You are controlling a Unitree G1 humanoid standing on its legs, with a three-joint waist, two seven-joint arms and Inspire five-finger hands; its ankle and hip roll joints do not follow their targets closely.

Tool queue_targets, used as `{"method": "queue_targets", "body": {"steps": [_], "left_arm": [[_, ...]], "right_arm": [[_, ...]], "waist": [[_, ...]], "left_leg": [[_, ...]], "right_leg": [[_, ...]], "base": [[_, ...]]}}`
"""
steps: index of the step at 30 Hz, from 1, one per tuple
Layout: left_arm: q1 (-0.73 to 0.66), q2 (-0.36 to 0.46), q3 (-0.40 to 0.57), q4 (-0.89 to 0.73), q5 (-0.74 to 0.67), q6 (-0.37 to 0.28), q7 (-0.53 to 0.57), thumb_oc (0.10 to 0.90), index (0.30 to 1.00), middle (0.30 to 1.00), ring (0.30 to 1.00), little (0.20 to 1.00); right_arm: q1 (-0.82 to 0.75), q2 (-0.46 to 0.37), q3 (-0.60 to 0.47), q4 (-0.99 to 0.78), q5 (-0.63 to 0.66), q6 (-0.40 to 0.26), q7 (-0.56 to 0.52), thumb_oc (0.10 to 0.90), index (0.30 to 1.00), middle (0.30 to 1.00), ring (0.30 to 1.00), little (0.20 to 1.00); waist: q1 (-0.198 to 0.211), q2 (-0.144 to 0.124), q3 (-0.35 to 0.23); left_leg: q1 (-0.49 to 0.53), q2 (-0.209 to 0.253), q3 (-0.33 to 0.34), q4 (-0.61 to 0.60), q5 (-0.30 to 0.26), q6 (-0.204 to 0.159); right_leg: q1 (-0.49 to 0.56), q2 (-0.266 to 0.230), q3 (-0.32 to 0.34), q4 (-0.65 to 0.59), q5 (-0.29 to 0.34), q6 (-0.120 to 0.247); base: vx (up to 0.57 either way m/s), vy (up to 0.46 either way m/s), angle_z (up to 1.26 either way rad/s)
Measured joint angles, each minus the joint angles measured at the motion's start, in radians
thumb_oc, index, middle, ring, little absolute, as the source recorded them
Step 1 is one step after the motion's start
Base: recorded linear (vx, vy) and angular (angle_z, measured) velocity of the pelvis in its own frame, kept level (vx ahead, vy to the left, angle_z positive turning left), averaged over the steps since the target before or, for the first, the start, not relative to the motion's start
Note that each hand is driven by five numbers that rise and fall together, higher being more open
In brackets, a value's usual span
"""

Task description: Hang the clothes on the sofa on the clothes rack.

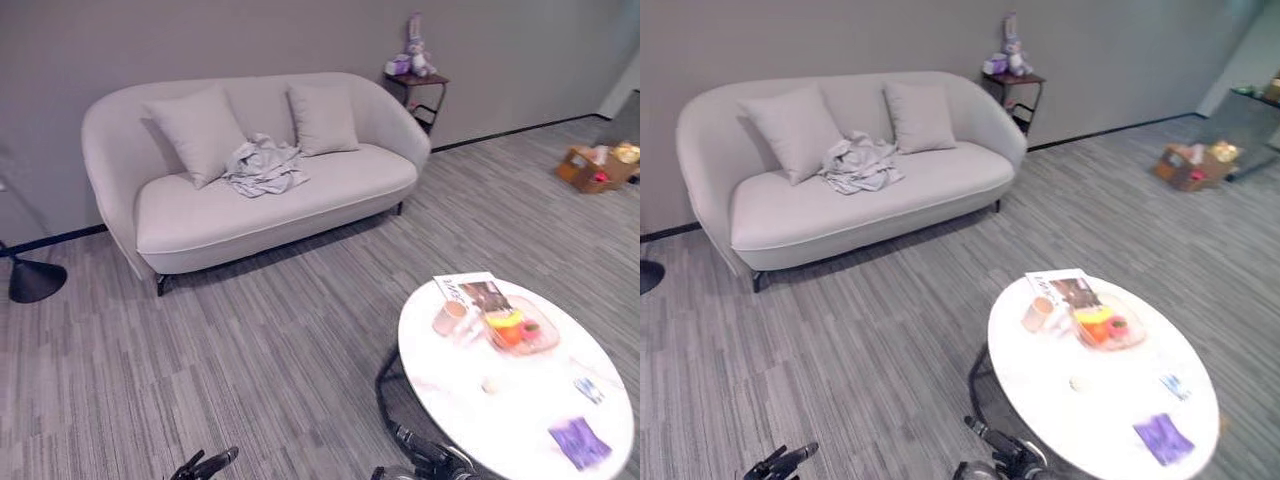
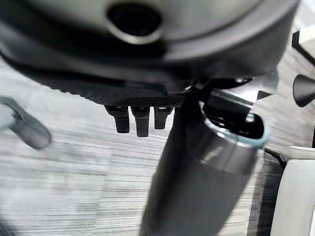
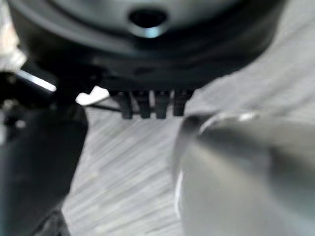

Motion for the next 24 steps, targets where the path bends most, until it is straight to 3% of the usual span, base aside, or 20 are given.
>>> {"method": "queue_targets", "body": {"steps": [1,2,4,5,8,9,11,12,13,14,16,17,19,21,23,24], "left_arm": [[-0.008,0.004,0.008,0.017,-0.001,-0.003,0.005,0.800,0.900,0.900,0.900,0.900],[-0.023,0.024,0.015,0.037,-0.001,-0.003,0.009,0.800,0.900,0.900,0.900,0.900],[-0.010,0.011,0.024,0.036,0.000,-0.004,0.007,0.800,0.900,0.900,0.900,0.900],[0.040,-0.026,0.030,0.035,0.005,-0.005,0.008,0.800,0.900,0.900,0.900,0.900],[0.054,-0.067,0.012,0.033,0.005,-0.003,0.006,0.800,0.900,0.900,0.900,0.900],[0.056,-0.086,0.027,0.020,-0.010,0.000,-0.001,0.800,0.900,0.900,0.900,0.900],[0.059,-0.076,0.033,0.002,-0.017,-0.002,0.005,0.800,0.900,0.900,0.900,0.900],[0.016,-0.077,0.030,0.001,-0.016,-0.006,0.006,0.800,0.900,0.900,0.900,0.900],[-0.009,-0.073,0.024,-0.005,-0.015,-0.008,0.004,0.800,0.900,0.900,0.900,0.900],[-0.004,-0.070,0.022,-0.008,-0.015,-0.015,0.001,0.800,0.900,0.900,0.900,0.900],[-0.014,-0.077,0.012,-0.001,-0.012,-0.020,0.001,0.800,0.900,0.900,0.900,0.900],[-0.003,-0.085,0.012,0.012,-0.005,-0.020,0.003,0.800,0.900,0.900,0.900,0.900],[0.019,-0.097,0.011,0.050,0.011,-0.021,0.003,0.800,0.900,0.900,0.900,0.900],[0.040,-0.105,0.006,0.079,0.059,-0.021,0.005,0.800,0.900,0.900,0.900,0.900],[0.072,-0.099,-0.024,0.065,0.094,-0.022,0.006,0.800,0.900,0.900,0.900,0.900],[0.096,-0.082,-0.029,0.055,0.118,-0.023,0.003,0.800,0.900,0.900,0.900,0.900]], "right_arm": [[0.012,0.011,-0.009,0.020,0.001,-0.003,-0.001,0.800,0.900,0.900,0.900,0.900],[0.034,0.026,-0.020,0.041,-0.003,0.007,0.000,0.800,0.900,0.900,0.900,0.900],[0.045,0.032,-0.030,0.076,-0.004,0.022,-0.001,0.800,0.900,0.900,0.900,0.900],[0.081,0.020,-0.042,0.087,-0.006,0.025,-0.001,0.800,0.900,0.900,0.900,0.900],[0.101,0.002,-0.071,0.059,-0.008,0.025,-0.002,0.800,0.900,0.900,0.900,0.900],[0.100,-0.008,-0.080,0.021,-0.007,0.021,-0.002,0.800,0.900,0.900,0.900,0.900],[0.075,-0.023,-0.085,-0.020,-0.006,0.009,-0.006,0.800,0.900,0.900,0.900,0.900],[0.057,-0.050,-0.089,-0.037,-0.006,0.000,-0.007,0.800,0.900,0.900,0.900,0.900],[0.046,-0.061,-0.089,-0.025,-0.007,0.005,-0.011,0.800,0.900,0.900,0.900,0.900],[0.031,-0.065,-0.090,-0.033,-0.006,0.010,-0.020,0.800,0.900,0.900,0.900,0.900],[0.023,-0.077,-0.099,-0.034,-0.004,0.001,-0.024,0.800,0.900,0.900,0.900,0.900],[0.010,-0.080,-0.108,-0.035,-0.004,-0.003,-0.024,0.800,0.900,0.900,0.900,0.900],[0.016,-0.075,-0.111,-0.036,0.000,-0.012,-0.025,0.800,0.900,0.900,0.900,0.900],[0.040,-0.053,-0.109,-0.030,0.001,-0.010,-0.024,0.800,0.900,0.900,0.900,0.900],[0.075,-0.033,-0.109,-0.021,0.001,-0.004,-0.023,0.800,0.900,0.900,0.900,0.900],[0.101,0.004,-0.109,0.001,0.001,-0.002,-0.023,0.800,0.900,0.900,0.900,0.900]], "waist": [[-0.003,-0.021,-0.004],[0.000,-0.066,-0.001],[0.006,-0.068,0.002],[-0.008,-0.068,0.001],[-0.003,-0.053,-0.013],[0.005,-0.087,0.004],[0.004,-0.105,0.028],[-0.007,-0.105,0.060],[-0.007,-0.112,0.090],[0.005,-0.116,0.088],[0.002,-0.096,0.084],[0.002,-0.066,0.082],[-0.002,-0.032,0.051],[-0.010,-0.012,0.004],[-0.012,0.000,-0.031],[-0.019,-0.006,-0.069]], "left_leg": [[0.005,0.010,-0.013,0.010,-0.020,-0.022],[0.014,0.010,-0.040,0.050,-0.045,-0.058],[0.010,0.039,-0.006,0.124,-0.051,-0.090],[0.005,0.072,0.027,0.233,-0.057,-0.104],[-0.065,0.079,0.025,0.333,-0.025,-0.127],[-0.200,0.066,-0.034,0.563,0.016,-0.174],[-0.312,0.047,-0.067,0.719,-0.012,-0.129],[-0.426,0.041,-0.055,0.766,-0.017,-0.118],[-0.446,0.046,-0.024,0.661,-0.024,-0.109],[-0.437,0.059,0.011,0.421,-0.016,-0.109],[-0.411,0.077,0.023,0.074,0.067,-0.153],[-0.412,0.084,0.023,0.036,0.102,-0.166],[-0.402,0.080,0.022,0.049,0.132,-0.138],[-0.380,0.028,0.063,0.052,0.180,-0.089],[-0.352,-0.004,0.088,0.020,0.220,-0.063],[-0.319,-0.042,0.111,-0.021,0.236,-0.043]], "right_leg": [[0.022,0.016,0.077,-0.094,0.018,0.013],[0.034,0.016,0.108,-0.066,0.115,-0.007],[0.055,0.027,0.097,-0.024,0.192,-0.071],[0.145,0.048,0.083,-0.037,0.280,-0.095],[0.187,0.071,0.051,-0.069,0.256,-0.120],[0.205,0.073,0.040,-0.097,0.257,-0.147],[0.234,0.074,0.031,-0.128,0.251,-0.171],[0.257,0.061,-0.015,-0.146,0.235,-0.179],[0.278,0.047,-0.039,-0.147,0.217,-0.163],[0.287,0.035,-0.042,-0.147,0.204,-0.158],[0.292,0.029,-0.062,-0.147,0.187,-0.140],[0.308,0.032,-0.059,-0.147,0.183,-0.134],[0.320,0.024,-0.061,-0.147,0.172,-0.117],[0.339,-0.040,-0.059,-0.147,0.149,-0.082],[0.352,-0.069,-0.050,-0.147,0.137,-0.057],[0.358,-0.115,-0.036,-0.146,0.123,-0.046]], "base": [[0.32,-0.226,1.28],[0.38,-0.277,1.19],[0.39,-0.308,0.88],[0.15,-0.219,0.69],[0.05,-0.140,0.42],[-0.03,-0.143,0.06],[0.07,-0.045,0.32],[0.19,0.112,0.81],[0.22,0.152,0.76],[0.10,0.091,0.44],[0.14,0.143,0.02],[0.23,0.288,-0.30],[0.22,0.304,-0.36],[0.21,0.288,-0.38],[0.20,0.304,-0.28],[0.15,0.229,-0.25]]}}
